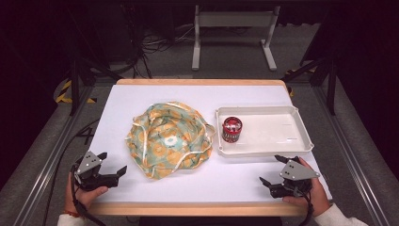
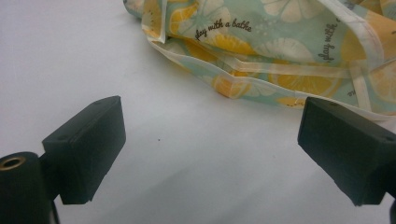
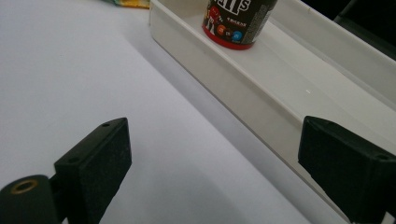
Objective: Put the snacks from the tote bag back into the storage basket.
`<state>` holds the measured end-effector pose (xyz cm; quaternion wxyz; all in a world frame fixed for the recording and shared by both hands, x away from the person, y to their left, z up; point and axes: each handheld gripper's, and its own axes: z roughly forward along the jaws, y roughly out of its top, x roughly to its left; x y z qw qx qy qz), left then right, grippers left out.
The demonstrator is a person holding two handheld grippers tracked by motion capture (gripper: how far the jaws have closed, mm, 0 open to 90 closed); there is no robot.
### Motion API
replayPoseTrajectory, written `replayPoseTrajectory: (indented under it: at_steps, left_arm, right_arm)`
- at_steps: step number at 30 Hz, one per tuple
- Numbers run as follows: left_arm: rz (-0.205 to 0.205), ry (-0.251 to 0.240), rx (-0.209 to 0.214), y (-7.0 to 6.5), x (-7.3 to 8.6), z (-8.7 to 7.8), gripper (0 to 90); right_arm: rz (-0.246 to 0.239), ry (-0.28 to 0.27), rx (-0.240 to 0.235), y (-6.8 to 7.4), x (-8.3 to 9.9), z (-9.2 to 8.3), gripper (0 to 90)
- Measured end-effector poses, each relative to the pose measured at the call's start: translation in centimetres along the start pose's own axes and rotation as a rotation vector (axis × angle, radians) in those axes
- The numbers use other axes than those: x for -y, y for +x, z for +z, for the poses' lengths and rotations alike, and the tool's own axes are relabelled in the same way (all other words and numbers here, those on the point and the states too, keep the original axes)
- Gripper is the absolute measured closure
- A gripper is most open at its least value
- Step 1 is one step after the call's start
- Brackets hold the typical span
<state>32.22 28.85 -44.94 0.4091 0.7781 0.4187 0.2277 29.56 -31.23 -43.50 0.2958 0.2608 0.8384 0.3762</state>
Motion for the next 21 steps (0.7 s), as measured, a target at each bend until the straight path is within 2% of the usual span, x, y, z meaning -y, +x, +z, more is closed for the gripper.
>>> replayPoseTrajectory:
  at_steps: [21]
  left_arm:
    - [-0.005,0.014,-0.009,-0.09,-0.12,0.24,9.0]
  right_arm:
    - [0.007,-0.001,-0.003,-0.17,0.05,0.1,10.4]
